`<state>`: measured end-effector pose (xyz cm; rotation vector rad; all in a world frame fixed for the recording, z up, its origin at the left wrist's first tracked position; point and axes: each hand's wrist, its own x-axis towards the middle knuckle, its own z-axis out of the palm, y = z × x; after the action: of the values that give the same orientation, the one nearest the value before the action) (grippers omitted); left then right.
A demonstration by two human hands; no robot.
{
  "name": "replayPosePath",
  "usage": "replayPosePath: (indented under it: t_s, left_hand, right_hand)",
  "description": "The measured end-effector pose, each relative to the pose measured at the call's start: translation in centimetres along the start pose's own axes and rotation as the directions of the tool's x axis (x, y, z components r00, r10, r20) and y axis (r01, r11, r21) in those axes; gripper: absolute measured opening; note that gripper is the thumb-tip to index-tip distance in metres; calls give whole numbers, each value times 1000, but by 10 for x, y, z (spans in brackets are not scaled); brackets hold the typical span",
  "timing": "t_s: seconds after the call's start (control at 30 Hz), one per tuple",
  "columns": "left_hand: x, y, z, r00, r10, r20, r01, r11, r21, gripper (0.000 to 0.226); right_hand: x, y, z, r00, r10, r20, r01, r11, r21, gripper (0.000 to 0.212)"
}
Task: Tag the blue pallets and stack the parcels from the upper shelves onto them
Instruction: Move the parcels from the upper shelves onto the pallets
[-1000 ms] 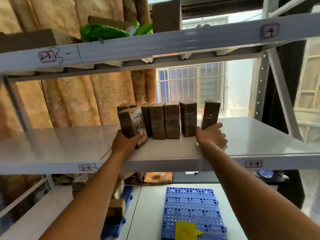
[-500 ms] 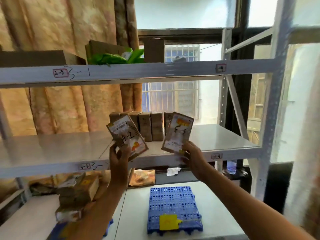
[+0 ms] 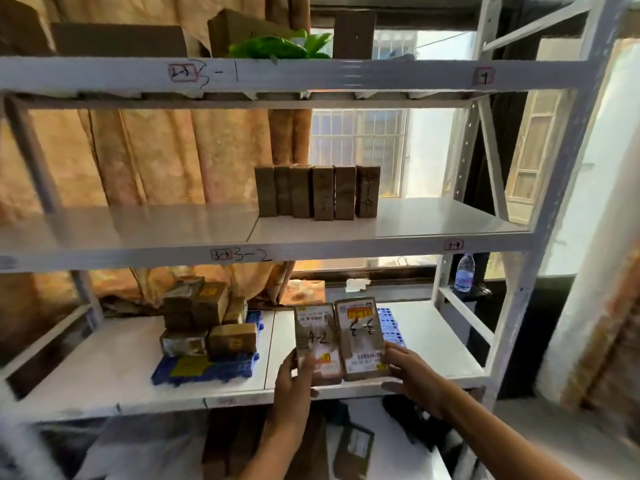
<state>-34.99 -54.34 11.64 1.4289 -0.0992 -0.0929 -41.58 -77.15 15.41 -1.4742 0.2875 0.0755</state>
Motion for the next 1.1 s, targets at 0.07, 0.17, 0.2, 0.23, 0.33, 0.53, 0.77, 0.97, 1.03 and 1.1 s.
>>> replayPosePath:
  t_s: [0.07, 0.17, 0.2, 0.23, 0.33, 0.53, 0.77, 0.97, 1.03, 1.1]
  left_hand:
    - [2, -13, -3, 995, -102, -12, 102, 995, -20, 55]
    - [10, -26, -5, 987, -156, -43, 155, 987, -30, 52]
    - [14, -30, -5, 985, -169, -47, 167, 985, -29, 49]
    - [17, -33, -6, 982, -183, -43, 181, 983, -32, 47]
    - [41, -53, -2, 973, -231, -22, 231, 972, -34, 42]
    - [124, -91, 23, 960, -277, -47, 279, 958, 61, 28]
    - [258, -121, 76, 949, -313, -21, 307, 913, 269, 35]
    - [327, -145, 103, 929, -370, -33, 346, 831, 435, 30]
    - [334, -152, 104, 923, -385, -19, 345, 804, 484, 29]
    - [335, -156, 102, 920, -393, 4, 334, 788, 518, 33]
  right_hand:
    - [4, 14, 3, 999, 8, -50, -7, 1000, 13, 39]
    - [22, 33, 1, 992, 41, -123, -36, 999, 40, 49]
    - [28, 39, 0, 990, 61, -129, -56, 997, 46, 47]
    - [35, 45, -1, 988, 79, -134, -73, 996, 51, 45]
    - [69, 67, -9, 977, 128, -168, -114, 989, 90, 36]
    - [163, 90, -29, 939, 179, -295, -157, 983, 96, 20]
    - [301, 86, -77, 895, 61, -443, -143, 978, -153, 24]
    - [364, 78, -98, 862, 59, -503, -192, 957, -218, 28]
    - [371, 80, -99, 876, 60, -479, -220, 933, -285, 26]
    - [372, 83, -98, 888, 98, -450, -268, 905, -332, 27]
